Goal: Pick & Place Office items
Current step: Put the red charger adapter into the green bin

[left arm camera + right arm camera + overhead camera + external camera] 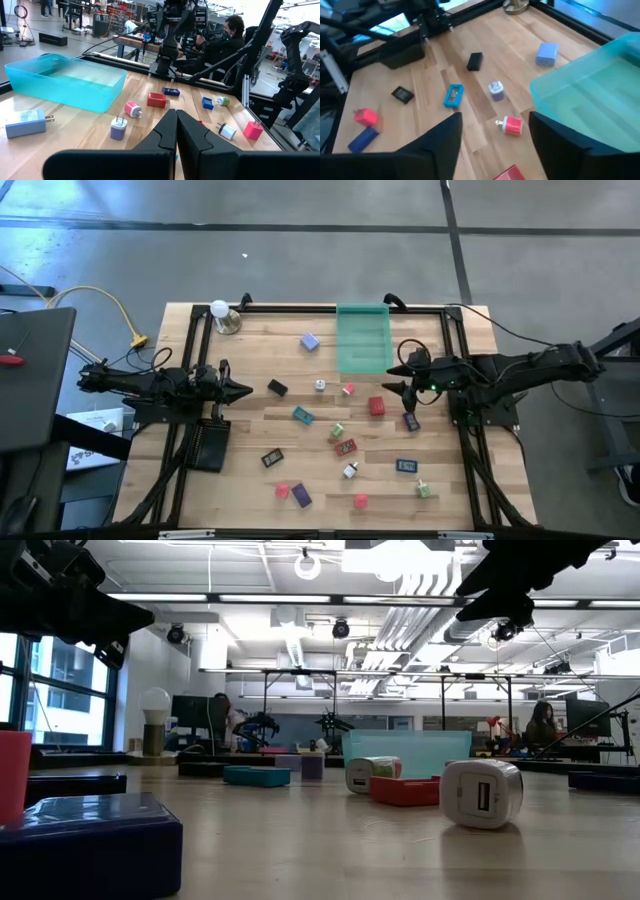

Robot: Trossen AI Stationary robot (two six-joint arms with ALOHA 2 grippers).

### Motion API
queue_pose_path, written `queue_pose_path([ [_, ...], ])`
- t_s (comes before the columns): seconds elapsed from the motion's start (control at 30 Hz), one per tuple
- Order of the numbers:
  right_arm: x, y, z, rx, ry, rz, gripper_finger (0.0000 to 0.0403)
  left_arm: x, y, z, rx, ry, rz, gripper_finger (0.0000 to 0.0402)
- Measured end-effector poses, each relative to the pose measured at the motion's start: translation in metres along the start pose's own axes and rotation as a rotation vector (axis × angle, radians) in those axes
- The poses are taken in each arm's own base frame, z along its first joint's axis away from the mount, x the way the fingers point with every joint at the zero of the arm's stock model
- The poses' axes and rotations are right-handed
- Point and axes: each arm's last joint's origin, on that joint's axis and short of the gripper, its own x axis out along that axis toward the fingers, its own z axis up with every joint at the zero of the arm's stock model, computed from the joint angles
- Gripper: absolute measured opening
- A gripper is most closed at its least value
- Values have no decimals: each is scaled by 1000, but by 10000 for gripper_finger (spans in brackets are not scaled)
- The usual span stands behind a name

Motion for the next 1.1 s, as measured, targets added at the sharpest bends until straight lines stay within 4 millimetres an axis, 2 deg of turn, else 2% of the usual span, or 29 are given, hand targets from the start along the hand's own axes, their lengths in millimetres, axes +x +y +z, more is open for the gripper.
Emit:
queue_pose_path([
  [0.23,-2,4,-5,20,32,16,353,0,0,0,0,1,0,1],
  [0.33,-2,3,-9,4,92,33,390,0,0,0,0,1,0,1],
  [0.53,-3,-2,-21,42,230,4,385,0,0,0,0,1,1,1],
  [0.63,-2,-4,-26,115,289,-29,383,0,0,0,0,1,1,1],
  [0.73,-1,-1,-27,125,339,56,383,0,0,0,1,2,1,1],
  [0.87,1,7,-21,155,365,185,382,0,0,0,1,2,1,1],
  [1.1,-1,22,4,199,420,210,382,0,0,-1,43,6,2,1],
])
